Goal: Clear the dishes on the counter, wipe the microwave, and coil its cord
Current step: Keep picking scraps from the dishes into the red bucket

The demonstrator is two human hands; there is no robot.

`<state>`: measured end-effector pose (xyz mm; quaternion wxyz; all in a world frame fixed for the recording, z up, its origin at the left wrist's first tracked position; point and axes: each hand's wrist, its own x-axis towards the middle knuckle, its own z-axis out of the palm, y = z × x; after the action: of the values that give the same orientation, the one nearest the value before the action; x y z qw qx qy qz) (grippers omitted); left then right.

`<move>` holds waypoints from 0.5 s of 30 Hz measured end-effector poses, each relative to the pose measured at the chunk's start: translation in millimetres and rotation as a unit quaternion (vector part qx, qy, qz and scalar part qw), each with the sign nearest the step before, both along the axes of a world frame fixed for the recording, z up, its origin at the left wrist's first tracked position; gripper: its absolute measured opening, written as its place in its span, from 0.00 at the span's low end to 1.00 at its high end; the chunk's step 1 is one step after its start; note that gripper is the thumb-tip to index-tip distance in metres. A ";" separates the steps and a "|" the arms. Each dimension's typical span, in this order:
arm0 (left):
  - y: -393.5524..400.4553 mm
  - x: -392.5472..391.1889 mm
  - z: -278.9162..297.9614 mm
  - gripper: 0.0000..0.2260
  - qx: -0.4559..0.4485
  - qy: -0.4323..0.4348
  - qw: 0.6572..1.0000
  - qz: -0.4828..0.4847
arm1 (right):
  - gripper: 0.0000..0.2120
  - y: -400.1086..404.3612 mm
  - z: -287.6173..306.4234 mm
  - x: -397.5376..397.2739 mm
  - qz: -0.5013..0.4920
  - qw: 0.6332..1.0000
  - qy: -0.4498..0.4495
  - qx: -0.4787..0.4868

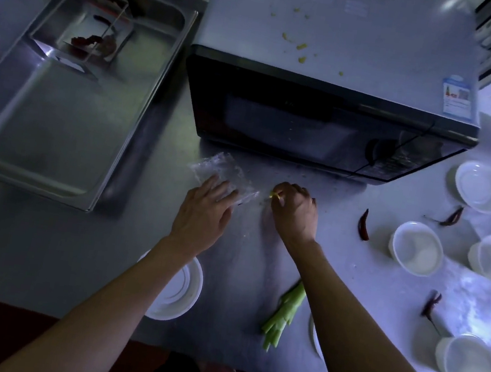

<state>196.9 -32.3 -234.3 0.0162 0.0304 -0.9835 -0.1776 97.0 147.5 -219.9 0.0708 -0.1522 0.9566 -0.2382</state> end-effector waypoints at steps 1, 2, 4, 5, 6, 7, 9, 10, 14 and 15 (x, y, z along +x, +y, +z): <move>0.9 -2.0 4.4 0.16 -0.002 0.006 1.000 -0.017 | 0.07 4.8 6.4 1.5 -0.015 1.000 0.003 -0.007; 2.4 -4.3 8.9 0.16 -0.004 0.011 0.999 -0.033 | 0.07 10.5 12.9 3.3 -0.031 0.999 0.007 -0.014; 8.5 -9.3 16.8 0.16 -0.004 0.018 0.998 -0.059 | 0.07 24.7 25.0 7.2 -0.054 0.998 0.013 -0.023; 13.1 -11.9 20.0 0.16 -0.003 0.021 0.997 -0.075 | 0.08 33.7 30.7 9.9 -0.067 0.997 0.015 -0.029; 18.5 -14.3 22.9 0.16 -0.004 0.024 0.995 -0.093 | 0.08 43.5 35.9 13.3 -0.083 0.996 0.016 -0.040; 25.1 -16.7 25.8 0.16 -0.003 0.026 0.993 -0.111 | 0.08 53.8 40.5 17.5 -0.102 0.993 0.015 -0.050; 41.0 -21.9 33.0 0.15 0.001 0.030 0.989 -0.143 | 0.08 75.5 48.9 28.1 -0.143 0.988 0.013 -0.063; 51.1 -24.9 37.2 0.15 0.006 0.032 0.987 -0.158 | 0.08 87.2 52.8 34.5 -0.162 0.984 0.015 -0.068; 106.3 -34.3 52.1 0.14 0.033 0.058 0.964 -0.257 | 0.06 142.7 64.0 64.7 -0.226 0.969 0.049 -0.081; 122.9 -35.1 55.6 0.14 0.037 0.065 0.957 -0.281 | 0.06 158.0 66.1 73.8 -0.245 0.964 0.055 -0.080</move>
<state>161.8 90.5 -178.7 0.0281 -0.2585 -0.9418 -0.2131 170.8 305.5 -153.8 -0.0555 0.0691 0.9448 -0.3155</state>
